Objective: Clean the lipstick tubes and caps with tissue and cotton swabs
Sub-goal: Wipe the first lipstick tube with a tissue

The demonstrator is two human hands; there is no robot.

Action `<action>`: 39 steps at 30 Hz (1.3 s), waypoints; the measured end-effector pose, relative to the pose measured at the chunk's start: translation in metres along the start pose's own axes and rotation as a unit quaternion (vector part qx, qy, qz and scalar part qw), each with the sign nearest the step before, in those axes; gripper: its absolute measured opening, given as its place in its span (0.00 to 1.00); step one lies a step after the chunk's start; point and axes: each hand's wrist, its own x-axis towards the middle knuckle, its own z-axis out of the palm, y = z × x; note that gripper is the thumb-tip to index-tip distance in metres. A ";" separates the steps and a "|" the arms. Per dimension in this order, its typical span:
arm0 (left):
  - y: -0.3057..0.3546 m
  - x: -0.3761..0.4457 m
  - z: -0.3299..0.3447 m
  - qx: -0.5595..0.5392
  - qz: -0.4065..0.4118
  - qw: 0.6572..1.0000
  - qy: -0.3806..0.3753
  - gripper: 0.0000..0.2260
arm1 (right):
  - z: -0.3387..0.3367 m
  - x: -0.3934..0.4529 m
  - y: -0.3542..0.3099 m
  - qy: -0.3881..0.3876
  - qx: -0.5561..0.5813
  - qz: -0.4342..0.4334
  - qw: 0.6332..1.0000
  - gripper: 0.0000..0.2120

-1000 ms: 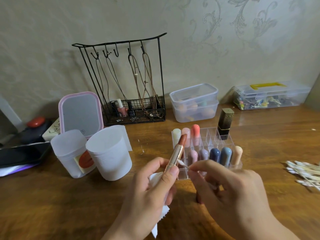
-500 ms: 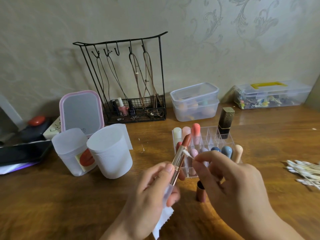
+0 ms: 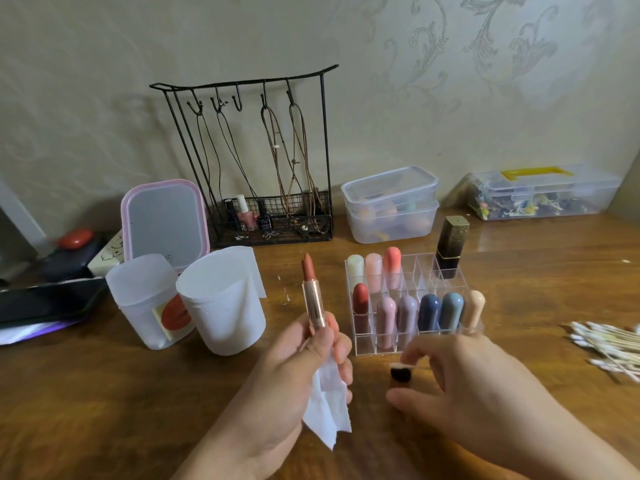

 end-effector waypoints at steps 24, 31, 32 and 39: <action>0.008 -0.007 0.003 -0.035 0.052 0.998 0.011 0.15 | 0.004 0.000 0.013 0.101 0.180 -0.197 0.959 0.09; 0.007 -0.008 0.004 0.021 0.061 0.998 0.006 0.15 | 0.017 0.001 0.012 0.171 0.089 -0.168 0.967 0.17; 0.006 -0.008 0.004 0.027 0.064 0.998 0.013 0.15 | 0.018 0.001 0.012 0.166 0.079 -0.167 0.969 0.17; 0.005 -0.008 0.006 0.101 0.085 0.991 0.031 0.12 | 0.013 -0.001 0.011 0.153 0.177 -0.165 0.958 0.07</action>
